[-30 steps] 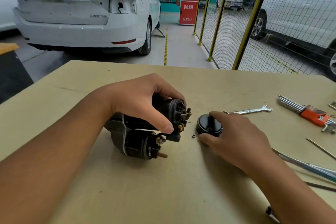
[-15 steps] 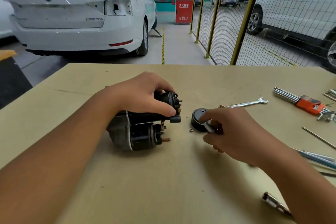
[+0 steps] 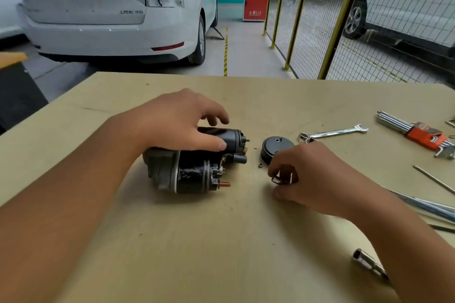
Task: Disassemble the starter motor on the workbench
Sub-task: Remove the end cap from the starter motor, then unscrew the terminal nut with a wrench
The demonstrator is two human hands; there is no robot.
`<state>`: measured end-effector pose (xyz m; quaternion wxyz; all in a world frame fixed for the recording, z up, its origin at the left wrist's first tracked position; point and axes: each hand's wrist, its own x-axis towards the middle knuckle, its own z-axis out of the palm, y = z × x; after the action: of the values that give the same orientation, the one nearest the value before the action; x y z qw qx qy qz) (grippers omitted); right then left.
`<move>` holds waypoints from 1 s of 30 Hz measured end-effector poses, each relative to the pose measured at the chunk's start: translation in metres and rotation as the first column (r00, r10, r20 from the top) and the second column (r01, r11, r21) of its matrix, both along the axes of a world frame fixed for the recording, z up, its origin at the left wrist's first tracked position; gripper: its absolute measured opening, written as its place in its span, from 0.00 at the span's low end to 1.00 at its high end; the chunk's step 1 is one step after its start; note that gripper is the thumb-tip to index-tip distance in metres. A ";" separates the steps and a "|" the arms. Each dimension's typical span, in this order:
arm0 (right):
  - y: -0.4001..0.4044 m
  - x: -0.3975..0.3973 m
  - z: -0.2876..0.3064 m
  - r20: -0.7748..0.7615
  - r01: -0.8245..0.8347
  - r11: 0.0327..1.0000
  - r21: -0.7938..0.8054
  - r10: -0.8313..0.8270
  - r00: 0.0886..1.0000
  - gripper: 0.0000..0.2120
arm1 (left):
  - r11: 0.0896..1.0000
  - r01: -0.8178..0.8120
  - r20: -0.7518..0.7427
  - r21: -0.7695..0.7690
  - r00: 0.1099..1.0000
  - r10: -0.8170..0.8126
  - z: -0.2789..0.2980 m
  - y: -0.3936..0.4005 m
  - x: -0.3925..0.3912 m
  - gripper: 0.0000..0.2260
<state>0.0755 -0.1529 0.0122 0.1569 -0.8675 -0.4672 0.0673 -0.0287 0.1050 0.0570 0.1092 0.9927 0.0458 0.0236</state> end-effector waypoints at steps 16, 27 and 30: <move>-0.005 0.008 0.009 -0.078 0.087 0.944 0.319 -0.066 0.995 0.05 | 0.883 -0.087 0.036 0.462 0.996 0.080 -0.039 -0.028 -0.056 0.55; -0.077 0.078 0.025 -0.189 0.425 0.904 0.031 -0.413 0.891 0.05 | 0.917 0.026 0.214 0.398 0.969 -0.120 -0.050 -0.036 -0.055 0.32; -0.097 0.090 0.031 -0.193 0.470 0.874 0.128 -0.443 0.876 0.08 | 0.932 0.034 0.247 0.361 0.960 -0.131 -0.051 -0.042 -0.050 0.29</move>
<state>0.1659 -0.2499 0.0430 0.2785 -0.9285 -0.2390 0.0562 -0.0784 0.0631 0.0065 -0.0648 0.9848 -0.0163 0.1604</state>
